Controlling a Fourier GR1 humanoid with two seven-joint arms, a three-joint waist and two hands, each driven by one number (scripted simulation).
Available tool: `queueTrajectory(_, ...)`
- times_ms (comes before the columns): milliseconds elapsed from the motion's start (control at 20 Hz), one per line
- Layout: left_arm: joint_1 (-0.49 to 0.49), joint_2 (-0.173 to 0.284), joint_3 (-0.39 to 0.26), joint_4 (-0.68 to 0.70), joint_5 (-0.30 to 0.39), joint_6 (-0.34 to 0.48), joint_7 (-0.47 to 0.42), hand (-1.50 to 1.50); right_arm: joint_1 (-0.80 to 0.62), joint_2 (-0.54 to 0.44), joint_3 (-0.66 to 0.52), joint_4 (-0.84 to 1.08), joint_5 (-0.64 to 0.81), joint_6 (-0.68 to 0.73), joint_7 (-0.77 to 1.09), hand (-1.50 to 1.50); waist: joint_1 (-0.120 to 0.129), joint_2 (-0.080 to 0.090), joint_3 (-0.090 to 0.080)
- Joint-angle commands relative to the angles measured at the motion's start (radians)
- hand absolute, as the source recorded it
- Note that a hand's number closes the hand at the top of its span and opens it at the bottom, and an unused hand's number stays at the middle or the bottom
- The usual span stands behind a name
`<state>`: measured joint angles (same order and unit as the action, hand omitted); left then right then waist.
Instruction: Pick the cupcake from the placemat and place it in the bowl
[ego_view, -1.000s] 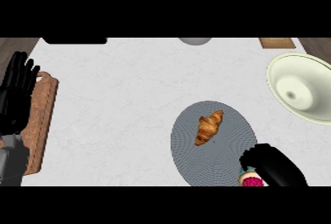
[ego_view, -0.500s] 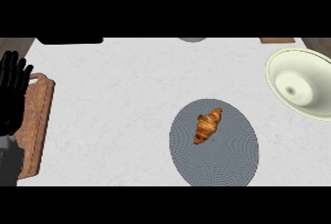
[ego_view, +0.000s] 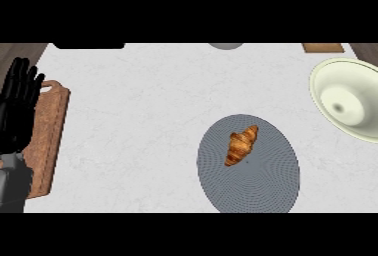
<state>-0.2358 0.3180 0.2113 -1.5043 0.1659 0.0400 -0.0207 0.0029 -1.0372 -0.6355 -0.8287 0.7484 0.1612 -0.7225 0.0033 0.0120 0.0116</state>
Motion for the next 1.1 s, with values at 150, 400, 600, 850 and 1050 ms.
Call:
queueTrajectory(150,-0.010,-0.003,-0.007,0.013,-0.002,-0.008,-0.005,0.00,-0.097,-0.192,-0.124,0.225,-0.127,0.108,-0.277,1.50,0.011,-0.002,-0.001)
queueTrajectory(400,-0.008,-0.007,-0.023,-0.013,-0.008,-0.007,0.010,0.00,-0.178,-0.246,-0.132,0.325,-0.211,0.259,-0.356,1.50,0.027,-0.008,-0.004)
queueTrajectory(600,-0.045,0.016,-0.014,0.029,-0.005,-0.029,0.005,0.00,-0.275,-0.297,-0.077,0.334,-0.252,0.403,-0.298,1.50,0.044,-0.001,-0.008)
queueTrajectory(850,-0.078,0.009,-0.009,0.061,0.007,-0.036,-0.010,0.00,-0.362,-0.268,0.015,0.346,-0.259,0.423,-0.252,1.50,0.059,0.006,-0.009)
queueTrajectory(1050,-0.081,-0.015,-0.051,0.037,-0.022,-0.017,0.019,0.00,-0.477,-0.272,0.098,0.323,-0.258,0.461,-0.158,1.50,0.070,0.004,-0.009)
